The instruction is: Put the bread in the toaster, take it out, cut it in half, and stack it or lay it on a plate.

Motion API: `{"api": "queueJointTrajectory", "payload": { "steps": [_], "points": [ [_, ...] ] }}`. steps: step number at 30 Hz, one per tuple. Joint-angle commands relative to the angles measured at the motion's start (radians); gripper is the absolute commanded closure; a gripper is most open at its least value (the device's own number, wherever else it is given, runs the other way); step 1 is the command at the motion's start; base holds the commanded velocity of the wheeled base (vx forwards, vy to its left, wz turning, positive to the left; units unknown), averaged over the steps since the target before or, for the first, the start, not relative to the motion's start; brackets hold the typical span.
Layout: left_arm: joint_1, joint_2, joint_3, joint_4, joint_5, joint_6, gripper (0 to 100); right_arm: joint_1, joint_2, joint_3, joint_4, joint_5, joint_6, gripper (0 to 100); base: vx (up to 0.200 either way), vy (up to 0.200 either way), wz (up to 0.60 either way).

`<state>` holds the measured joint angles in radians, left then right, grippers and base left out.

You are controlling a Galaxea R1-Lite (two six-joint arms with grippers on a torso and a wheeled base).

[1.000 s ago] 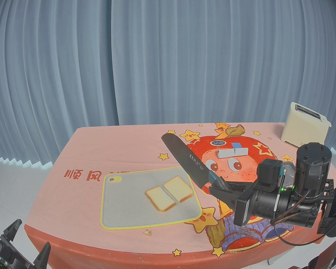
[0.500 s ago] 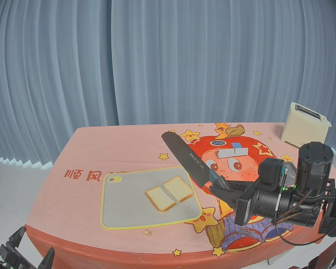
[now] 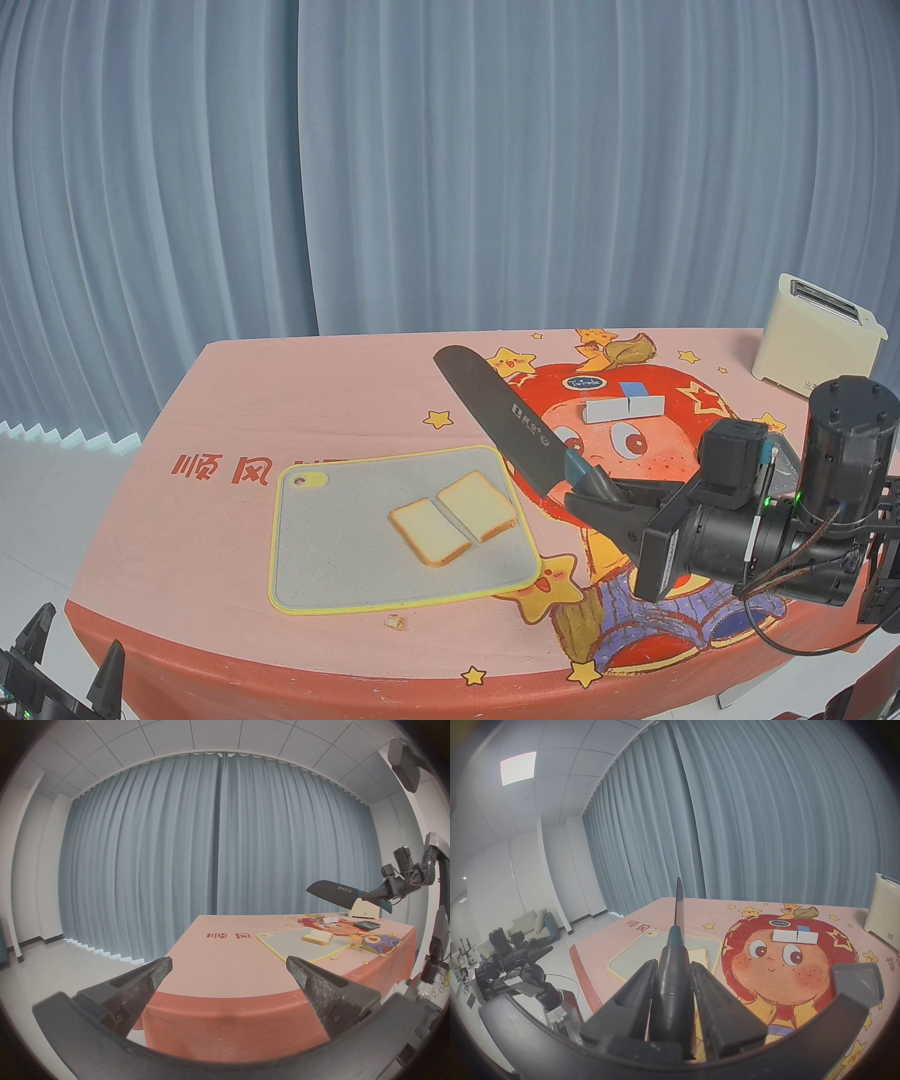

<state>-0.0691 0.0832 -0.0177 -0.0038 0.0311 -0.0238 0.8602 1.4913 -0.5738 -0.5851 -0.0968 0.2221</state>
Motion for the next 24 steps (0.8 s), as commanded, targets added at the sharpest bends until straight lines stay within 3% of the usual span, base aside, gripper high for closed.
{"api": "queueJointTrajectory", "payload": {
  "steps": [1, 4, 6, 24],
  "points": [
    [0.065, -0.031, 0.018, 0.001, 0.000, 0.010, 0, 0.002, -0.006, 0.000, -0.001, 0.000, 0.000, 100, 0.000, 0.000, 0.00],
    [0.061, -0.071, 0.018, 0.001, -0.042, 0.036, 0, 0.002, -0.011, 0.002, -0.001, 0.000, -0.007, 100, 0.000, 0.000, 0.00],
    [0.063, -0.077, 0.018, 0.001, -0.056, 0.039, 0, 0.002, -0.016, 0.002, -0.001, 0.000, -0.012, 100, 0.000, 0.000, 0.00],
    [0.063, -0.076, 0.018, 0.002, -0.051, 0.033, 0, 0.011, -0.031, 0.028, 0.001, -0.001, -0.015, 100, 0.000, 0.000, 0.00]
  ]
}}
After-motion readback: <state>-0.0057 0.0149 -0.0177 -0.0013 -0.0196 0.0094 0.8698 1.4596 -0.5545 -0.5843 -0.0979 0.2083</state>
